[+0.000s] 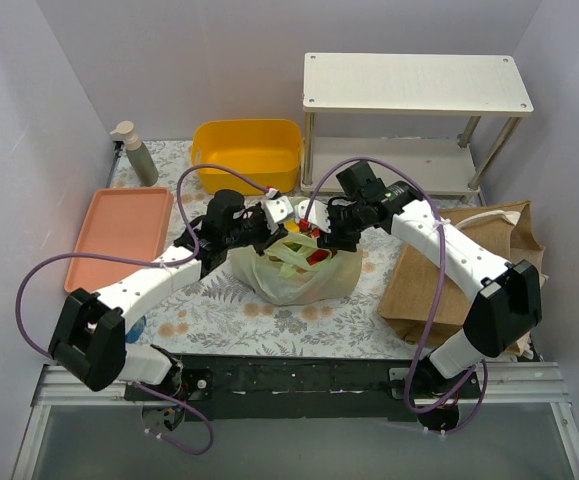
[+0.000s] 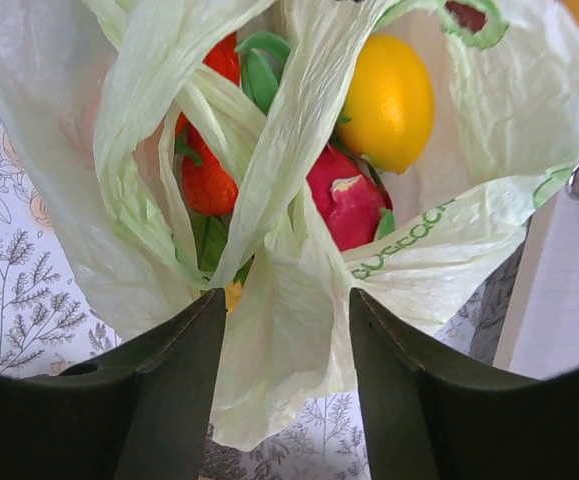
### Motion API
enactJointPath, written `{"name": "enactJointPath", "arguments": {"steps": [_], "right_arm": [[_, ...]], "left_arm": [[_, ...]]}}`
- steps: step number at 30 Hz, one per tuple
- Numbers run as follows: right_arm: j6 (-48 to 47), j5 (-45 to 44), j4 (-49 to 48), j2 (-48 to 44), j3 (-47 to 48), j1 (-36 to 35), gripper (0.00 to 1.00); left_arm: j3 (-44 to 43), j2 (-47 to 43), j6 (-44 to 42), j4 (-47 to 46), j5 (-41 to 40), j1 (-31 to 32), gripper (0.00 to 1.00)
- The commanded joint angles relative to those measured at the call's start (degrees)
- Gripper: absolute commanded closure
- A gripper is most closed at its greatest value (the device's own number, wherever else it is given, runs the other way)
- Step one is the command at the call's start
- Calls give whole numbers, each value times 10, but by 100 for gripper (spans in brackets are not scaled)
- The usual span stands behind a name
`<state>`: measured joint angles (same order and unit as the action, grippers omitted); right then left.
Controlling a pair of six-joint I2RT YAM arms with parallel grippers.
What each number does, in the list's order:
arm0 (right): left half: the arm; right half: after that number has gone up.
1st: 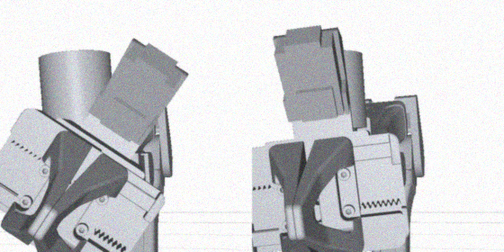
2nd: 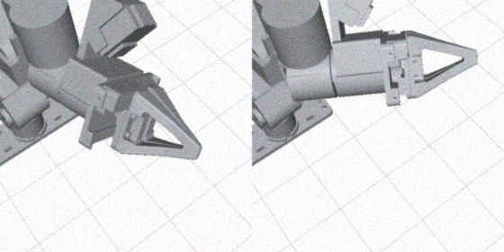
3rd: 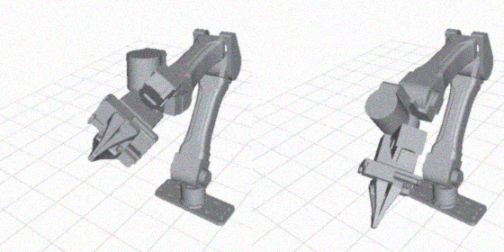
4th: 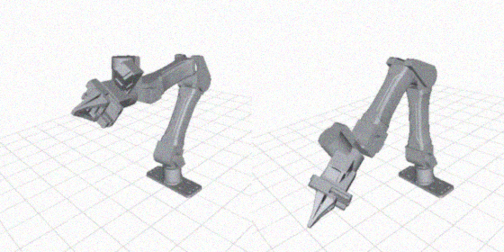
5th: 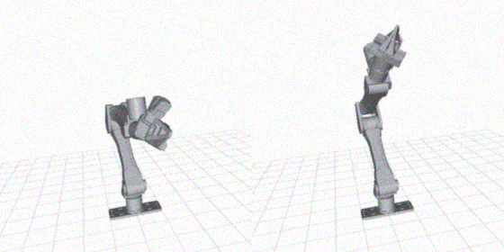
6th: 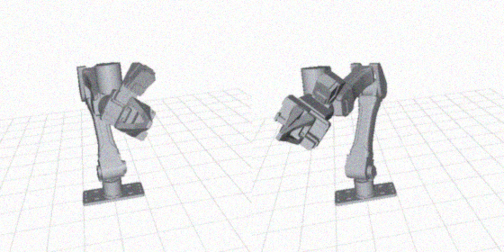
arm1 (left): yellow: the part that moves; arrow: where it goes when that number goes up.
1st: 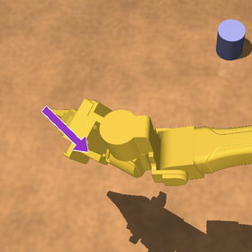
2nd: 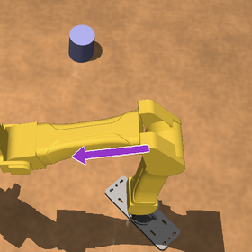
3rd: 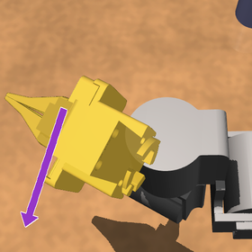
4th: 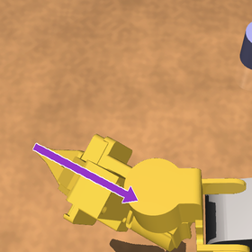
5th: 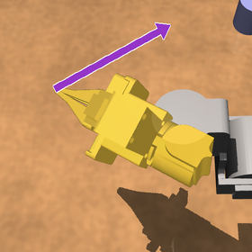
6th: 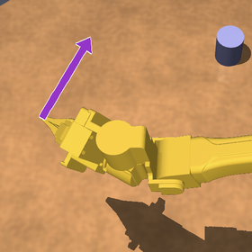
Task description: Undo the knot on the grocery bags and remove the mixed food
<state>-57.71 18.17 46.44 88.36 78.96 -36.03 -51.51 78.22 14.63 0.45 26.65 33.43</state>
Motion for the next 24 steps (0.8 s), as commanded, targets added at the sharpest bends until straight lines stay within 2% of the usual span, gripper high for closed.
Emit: {"name": "enactJointPath", "arguments": {"steps": [1, 4, 5, 6, 7, 8, 9, 10, 12, 17, 19, 21, 22, 23, 24], "right_arm": [[-60, 30, -23, -9, 29, -3, 39], [-75, 30, -27, 7, 26, -3, 41], [-82, 34, -26, 18, 28, -3, 43], [-84, 35, -22, 24, 30, -3, 44], [-84, 36, -12, 33, 39, -3, 53], [-88, 39, -1, 50, 48, -2, 58], [-89, 40, 14, 59, 60, -2, 65], [-88, 38, 27, 66, 83, -2, 79], [-72, 45, 44, 80, 99, 4, 86], [-49, 64, 35, 69, 102, 21, 98], [-41, 65, 35, 65, 100, 25, 99], [-35, 63, 42, 55, 97, 28, 99], [-29, 61, 44, 51, 95, 36, 99], [-25, 58, 45, 39, 93, 43, 99], [-17, 57, 46, 33, 88, 52, 99]], "left_arm": [[5, -81, -2, 53, -27, -4, 100], [13, -97, -14, 82, -15, -6, 100], [15, -104, -21, 92, -6, -6, 94], [16, -105, -34, 97, 5, -6, 76], [15, -104, -39, 99, 29, -6, 62], [12, -98, -43, 105, 40, -6, 42], [8, -90, -49, 111, 52, -6, 39], [-3, -81, -59, 116, 75, -6, 37], [-15, -50, -65, 122, 86, -6, 37], [-36, 10, -104, 116, 79, -4, 42], [-39, 31, -112, 106, 68, -3, 56], [-47, 40, -108, 103, 46, -2, 76], [-50, 40, -105, 104, 40, -2, 95], [-54, 34, -97, 104, 31, -3, 100], [-55, 26, -92, 105, 11, -5, 100]]}}
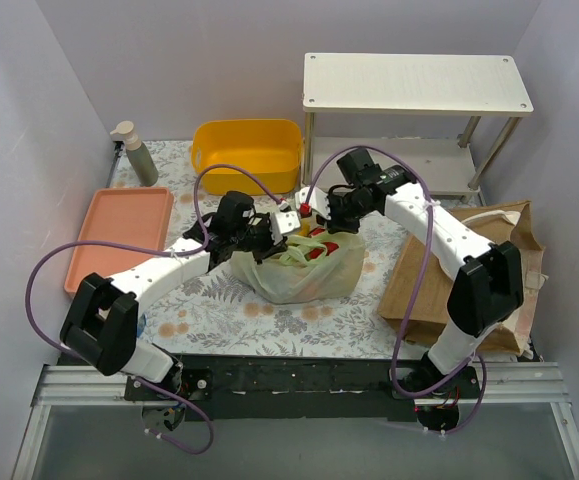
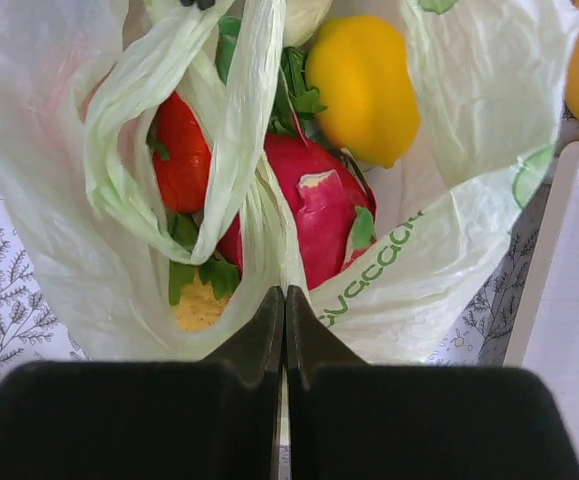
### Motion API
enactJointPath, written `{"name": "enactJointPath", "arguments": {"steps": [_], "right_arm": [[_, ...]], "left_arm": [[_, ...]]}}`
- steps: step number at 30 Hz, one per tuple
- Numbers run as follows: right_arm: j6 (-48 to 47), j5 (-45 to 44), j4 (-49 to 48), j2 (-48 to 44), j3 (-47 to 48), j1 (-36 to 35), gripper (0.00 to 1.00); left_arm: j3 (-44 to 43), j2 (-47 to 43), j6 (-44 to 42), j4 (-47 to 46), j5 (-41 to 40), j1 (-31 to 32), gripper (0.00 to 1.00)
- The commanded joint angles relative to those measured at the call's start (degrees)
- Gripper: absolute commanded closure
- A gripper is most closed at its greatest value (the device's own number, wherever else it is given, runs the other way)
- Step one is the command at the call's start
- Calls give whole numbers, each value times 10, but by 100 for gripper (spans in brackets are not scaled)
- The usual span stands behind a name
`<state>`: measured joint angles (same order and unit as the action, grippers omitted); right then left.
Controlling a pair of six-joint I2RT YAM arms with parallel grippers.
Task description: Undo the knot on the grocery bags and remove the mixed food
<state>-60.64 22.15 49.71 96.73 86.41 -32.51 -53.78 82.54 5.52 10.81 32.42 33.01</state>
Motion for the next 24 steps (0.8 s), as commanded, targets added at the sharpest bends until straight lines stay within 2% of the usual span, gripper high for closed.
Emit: {"name": "enactJointPath", "arguments": {"steps": [1, 6, 10, 11, 12, 13, 16, 17, 21, 24], "right_arm": [[19, 19, 11, -58, 10, 41, 99], [88, 50, -29, -137, -46, 134, 99], [24, 46, -62, -241, -186, 139, 99], [13, 37, -89, -282, -250, 136, 96], [-9, 14, -97, -299, -271, 132, 89], [-12, 4, -105, -311, -285, 124, 67], [12, -8, -117, -324, -237, 104, 52], [17, -7, -112, -309, -171, 95, 52], [47, -17, -103, -260, -21, 35, 49], [61, -35, -125, -237, 29, -31, 49]], "left_arm": [[-31, -26, 9, 3, -54, -4, 100], [11, -141, 105, -4, -104, -76, 100], [77, -200, 154, 15, -124, -114, 100], [92, -210, 162, 18, -114, -115, 100], [96, -222, 171, 20, -103, -115, 100], [97, -224, 191, 23, -74, -115, 100], [80, -214, 225, 30, -61, -115, 100], [71, -211, 238, 29, -60, -115, 100], [57, -205, 253, 25, -55, -115, 100], [48, -205, 276, 23, -47, -115, 100]]}}
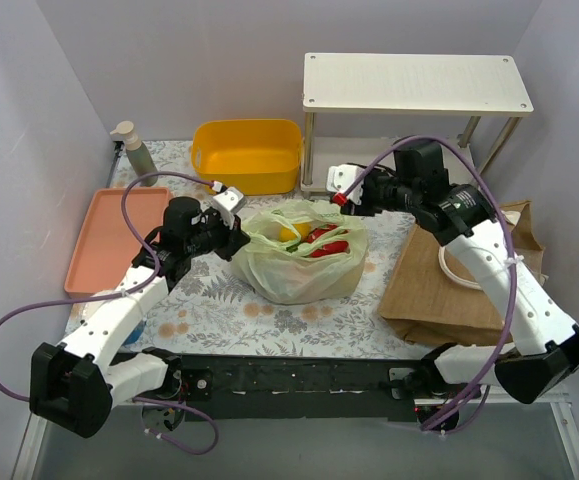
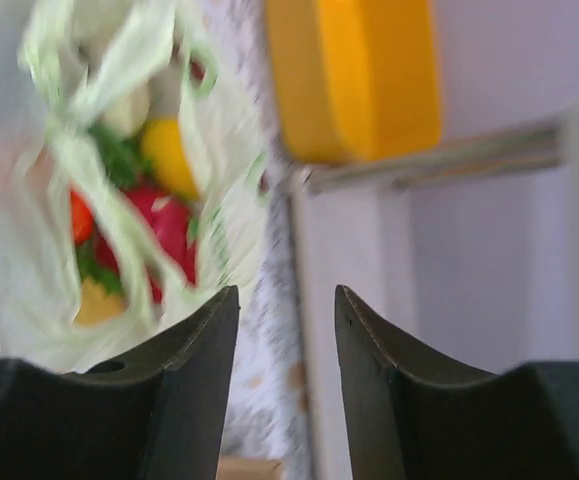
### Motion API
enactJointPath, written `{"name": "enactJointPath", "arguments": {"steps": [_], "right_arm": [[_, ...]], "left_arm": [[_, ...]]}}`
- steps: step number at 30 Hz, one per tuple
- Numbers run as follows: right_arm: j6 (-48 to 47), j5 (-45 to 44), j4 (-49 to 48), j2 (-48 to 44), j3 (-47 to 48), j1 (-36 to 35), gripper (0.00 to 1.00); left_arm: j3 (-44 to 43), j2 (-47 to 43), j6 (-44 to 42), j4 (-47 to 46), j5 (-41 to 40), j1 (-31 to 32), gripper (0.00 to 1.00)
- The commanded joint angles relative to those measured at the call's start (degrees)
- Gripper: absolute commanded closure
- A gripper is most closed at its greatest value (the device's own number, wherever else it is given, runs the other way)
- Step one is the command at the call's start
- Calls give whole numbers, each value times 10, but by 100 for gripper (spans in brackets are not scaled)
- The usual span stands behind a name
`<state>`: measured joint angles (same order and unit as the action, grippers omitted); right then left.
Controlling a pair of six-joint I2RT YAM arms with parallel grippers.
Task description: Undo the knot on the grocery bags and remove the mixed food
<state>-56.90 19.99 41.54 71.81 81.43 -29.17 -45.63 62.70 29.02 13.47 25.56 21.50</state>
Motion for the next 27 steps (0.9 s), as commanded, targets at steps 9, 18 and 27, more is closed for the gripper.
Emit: {"name": "enactJointPath", "arguments": {"steps": [9, 18, 27], "right_arm": [[43, 38, -82, 66, -44, -166, 85], [196, -97, -238, 161, -136, -171, 92], [194, 55, -128, 53, -329, -290, 92]], "left_arm": [[-35, -34, 128, -2, 19, -1, 100], [4, -117, 118, 64, -3, -4, 100], [67, -159, 115, 65, -9, -8, 100]]}}
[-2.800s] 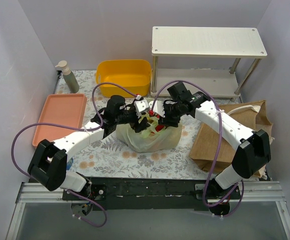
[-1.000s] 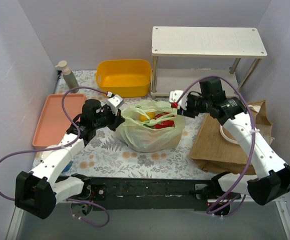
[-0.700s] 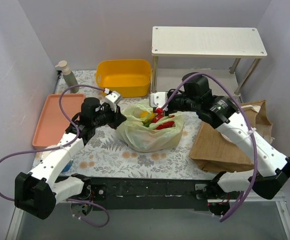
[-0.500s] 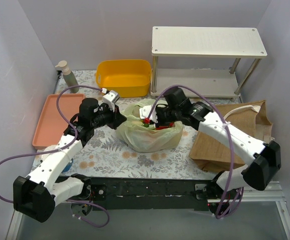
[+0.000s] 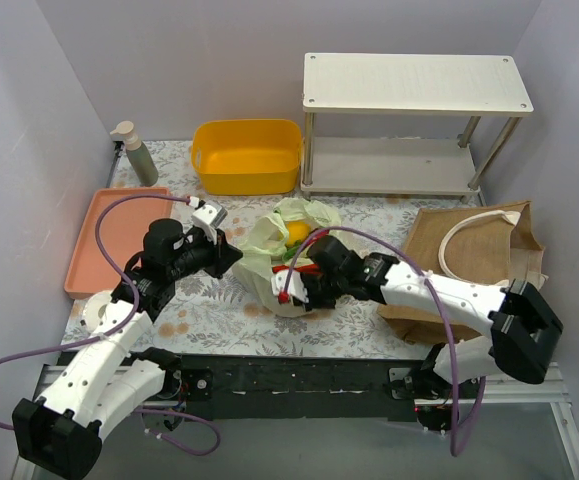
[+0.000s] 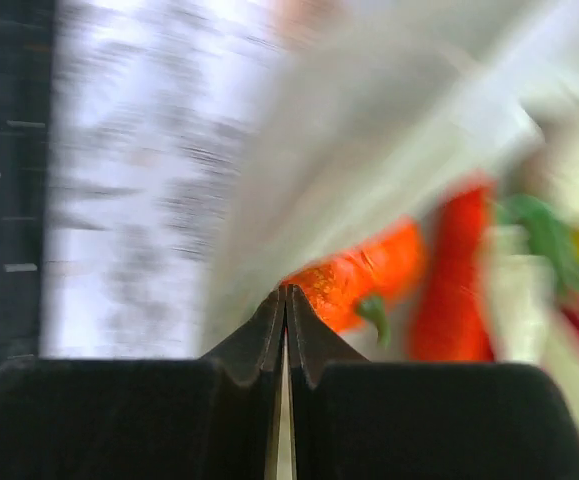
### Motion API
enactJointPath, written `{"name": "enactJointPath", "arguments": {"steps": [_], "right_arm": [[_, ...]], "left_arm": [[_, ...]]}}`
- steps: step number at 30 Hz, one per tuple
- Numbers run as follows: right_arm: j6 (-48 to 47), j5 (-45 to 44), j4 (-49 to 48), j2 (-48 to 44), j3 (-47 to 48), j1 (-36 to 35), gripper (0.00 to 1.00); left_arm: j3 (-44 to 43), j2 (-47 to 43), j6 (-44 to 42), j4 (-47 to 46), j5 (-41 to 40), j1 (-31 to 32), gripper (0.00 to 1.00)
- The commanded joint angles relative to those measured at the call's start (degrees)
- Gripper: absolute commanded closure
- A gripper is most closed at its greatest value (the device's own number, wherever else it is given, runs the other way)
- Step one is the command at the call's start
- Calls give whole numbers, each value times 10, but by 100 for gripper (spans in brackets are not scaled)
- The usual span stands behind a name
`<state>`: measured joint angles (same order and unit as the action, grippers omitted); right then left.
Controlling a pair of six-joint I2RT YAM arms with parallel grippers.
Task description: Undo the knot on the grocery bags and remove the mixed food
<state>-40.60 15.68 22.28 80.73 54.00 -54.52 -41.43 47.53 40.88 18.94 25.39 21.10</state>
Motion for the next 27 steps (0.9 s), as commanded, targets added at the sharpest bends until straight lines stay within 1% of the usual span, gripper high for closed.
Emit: {"name": "enactJointPath", "arguments": {"steps": [1, 3, 6, 8, 9, 10, 12, 17, 20, 21, 23, 25, 26, 27], "right_arm": [[27, 105, 87, -38, -61, -38, 92], [20, 93, 97, -45, -64, -41, 89], [11, 49, 105, -48, -41, -34, 90], [7, 32, 119, -43, 3, -20, 90], [1, 30, 127, -32, 21, -3, 90], [-3, 29, 133, -26, 60, 5, 90], [-15, 27, 151, -6, 96, 34, 90], [-29, 32, 152, 49, 211, 73, 90], [-33, 25, 129, 100, 233, 79, 90], [-33, 16, 124, 130, 238, 81, 90], [-18, -16, 128, 155, 248, 98, 91], [-12, -17, 141, 149, 238, 125, 92], [-17, -12, 146, 135, 228, 157, 92], [-25, -13, 158, 106, 209, 172, 93]], "left_arm": [[28, -7, -5, 12, -8, -4, 100], [35, -9, -13, 20, -12, -4, 100], [38, -20, -25, 22, -10, -4, 100], [37, -20, -26, 25, -14, -4, 100], [36, -19, -31, 28, -13, -4, 100], [35, -19, -31, 28, -10, -4, 100], [37, -20, -31, 25, -10, -4, 100], [43, -24, -37, 16, 0, -4, 100], [49, -23, -39, 10, -4, -4, 100], [50, -23, -39, 5, -5, -4, 100], [49, -17, -43, 2, -5, -8, 100], [43, -13, -45, 0, -5, -14, 100], [42, -9, -47, -1, -6, -15, 100], [43, -8, -54, -5, -4, -15, 100]]}}
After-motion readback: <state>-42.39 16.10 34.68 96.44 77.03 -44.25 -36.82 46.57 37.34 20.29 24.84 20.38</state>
